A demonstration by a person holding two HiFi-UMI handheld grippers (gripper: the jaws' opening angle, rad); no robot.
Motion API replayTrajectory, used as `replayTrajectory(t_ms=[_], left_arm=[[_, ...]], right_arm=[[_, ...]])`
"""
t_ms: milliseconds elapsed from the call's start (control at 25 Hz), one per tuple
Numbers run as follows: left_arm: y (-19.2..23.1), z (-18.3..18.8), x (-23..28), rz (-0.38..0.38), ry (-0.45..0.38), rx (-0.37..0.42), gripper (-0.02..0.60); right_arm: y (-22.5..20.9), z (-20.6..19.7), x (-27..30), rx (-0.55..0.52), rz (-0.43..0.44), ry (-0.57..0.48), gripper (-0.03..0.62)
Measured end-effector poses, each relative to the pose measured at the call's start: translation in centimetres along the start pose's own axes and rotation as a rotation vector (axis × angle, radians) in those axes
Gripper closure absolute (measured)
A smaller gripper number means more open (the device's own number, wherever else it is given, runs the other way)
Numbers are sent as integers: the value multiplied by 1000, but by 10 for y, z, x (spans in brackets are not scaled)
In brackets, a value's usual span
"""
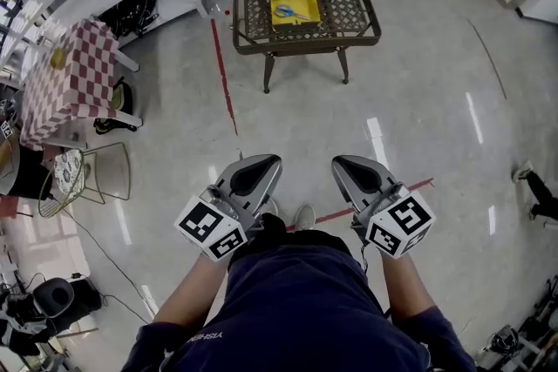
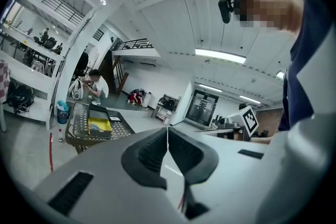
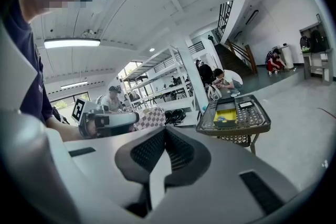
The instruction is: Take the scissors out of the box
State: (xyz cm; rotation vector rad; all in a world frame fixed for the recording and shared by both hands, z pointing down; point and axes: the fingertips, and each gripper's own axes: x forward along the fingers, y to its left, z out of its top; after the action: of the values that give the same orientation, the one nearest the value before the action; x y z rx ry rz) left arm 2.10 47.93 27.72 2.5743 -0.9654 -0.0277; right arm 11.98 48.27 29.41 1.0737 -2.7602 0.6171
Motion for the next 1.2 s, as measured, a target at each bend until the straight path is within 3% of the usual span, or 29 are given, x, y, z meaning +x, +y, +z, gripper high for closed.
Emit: replayTrajectory(t_ms=[440,680,1200], left_arm=[[55,3,35,6,17,-44,555],[103,16,60,-36,44,-43,555],[230,55,97,-45,72,-73,555]], right_arm=[[-47,6,44,28,-26,44,574],[-70,22,92,44,-45,55,575],[-117,59,208,58,-78,79,574]])
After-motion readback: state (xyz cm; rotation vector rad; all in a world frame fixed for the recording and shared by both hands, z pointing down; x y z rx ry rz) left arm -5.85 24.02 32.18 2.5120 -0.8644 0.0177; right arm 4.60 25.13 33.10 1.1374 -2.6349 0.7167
